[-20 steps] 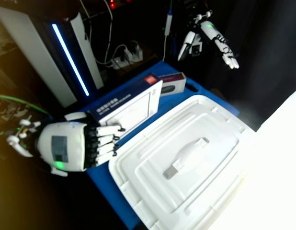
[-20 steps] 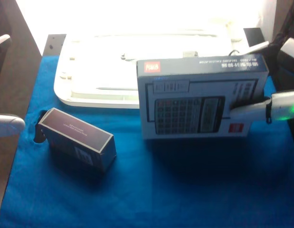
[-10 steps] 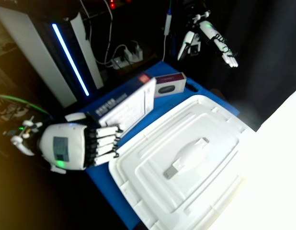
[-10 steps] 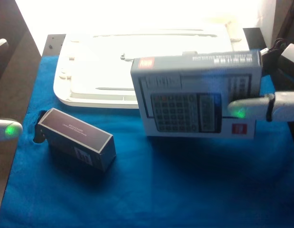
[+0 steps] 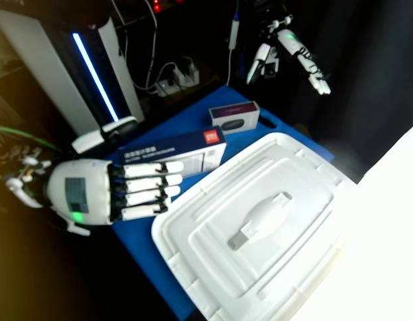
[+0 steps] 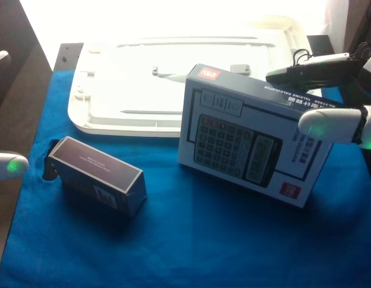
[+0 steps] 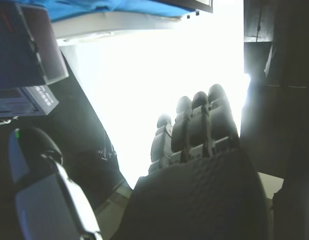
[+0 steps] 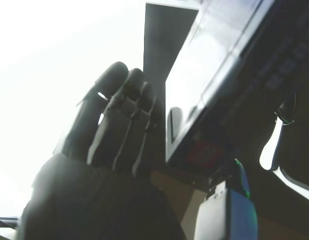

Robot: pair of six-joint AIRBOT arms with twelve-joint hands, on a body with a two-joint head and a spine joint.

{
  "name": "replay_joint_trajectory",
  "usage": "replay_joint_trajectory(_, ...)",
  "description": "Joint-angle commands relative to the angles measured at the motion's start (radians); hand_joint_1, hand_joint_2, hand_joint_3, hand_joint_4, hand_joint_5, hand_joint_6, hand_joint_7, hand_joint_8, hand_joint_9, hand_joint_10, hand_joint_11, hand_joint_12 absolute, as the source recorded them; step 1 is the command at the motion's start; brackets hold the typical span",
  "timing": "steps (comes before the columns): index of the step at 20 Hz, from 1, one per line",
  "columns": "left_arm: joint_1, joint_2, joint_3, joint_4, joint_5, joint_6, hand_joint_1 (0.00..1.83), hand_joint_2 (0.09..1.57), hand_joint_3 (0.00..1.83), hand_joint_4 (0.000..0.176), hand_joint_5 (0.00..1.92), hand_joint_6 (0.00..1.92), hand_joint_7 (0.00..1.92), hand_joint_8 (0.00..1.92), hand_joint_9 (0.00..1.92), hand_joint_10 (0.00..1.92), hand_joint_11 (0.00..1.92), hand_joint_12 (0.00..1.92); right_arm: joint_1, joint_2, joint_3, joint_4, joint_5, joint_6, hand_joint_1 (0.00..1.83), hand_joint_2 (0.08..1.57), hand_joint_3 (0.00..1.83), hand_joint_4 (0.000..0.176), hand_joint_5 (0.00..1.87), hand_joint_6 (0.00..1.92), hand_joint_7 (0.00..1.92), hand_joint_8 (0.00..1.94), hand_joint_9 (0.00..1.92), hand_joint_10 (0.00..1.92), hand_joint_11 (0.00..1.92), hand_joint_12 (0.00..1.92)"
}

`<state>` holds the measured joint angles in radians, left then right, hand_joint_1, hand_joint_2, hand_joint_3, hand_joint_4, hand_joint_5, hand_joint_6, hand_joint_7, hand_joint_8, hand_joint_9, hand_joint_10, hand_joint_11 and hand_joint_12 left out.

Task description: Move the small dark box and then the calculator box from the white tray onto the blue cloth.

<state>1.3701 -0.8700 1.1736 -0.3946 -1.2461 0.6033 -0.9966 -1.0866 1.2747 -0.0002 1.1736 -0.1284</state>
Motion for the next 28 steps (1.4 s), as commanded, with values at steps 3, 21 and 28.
replay_joint_trajectory(3, -0.003, 0.000, 0.002, -0.026, -0.126, -0.007, 0.65, 0.74, 0.00, 0.148, 0.00, 0.00, 0.09, 0.00, 0.04, 0.01, 0.01, 0.04, 0.004, 0.011, -0.011, 0.018, 0.158, 0.003, 0.38, 0.89, 0.00, 0.000, 0.70, 0.00, 0.75, 0.00, 0.78, 0.00, 0.37, 1.13)
replay_joint_trajectory(21, -0.001, 0.027, -0.009, -0.046, -0.157, -0.007, 0.62, 0.83, 0.01, 0.153, 0.00, 0.00, 0.12, 0.00, 0.04, 0.00, 0.00, 0.19, 0.005, 0.104, -0.092, 0.042, 0.281, -0.073, 0.04, 0.96, 0.00, 0.051, 0.30, 0.00, 0.44, 0.00, 0.46, 0.00, 0.03, 1.32)
replay_joint_trajectory(28, -0.001, 0.038, -0.021, -0.046, -0.191, -0.007, 0.57, 0.84, 0.00, 0.176, 0.00, 0.00, 0.09, 0.00, 0.06, 0.00, 0.00, 0.28, 0.005, 0.108, -0.095, 0.054, 0.290, -0.091, 0.05, 0.95, 0.00, 0.055, 0.26, 0.00, 0.43, 0.00, 0.46, 0.00, 0.01, 1.36)
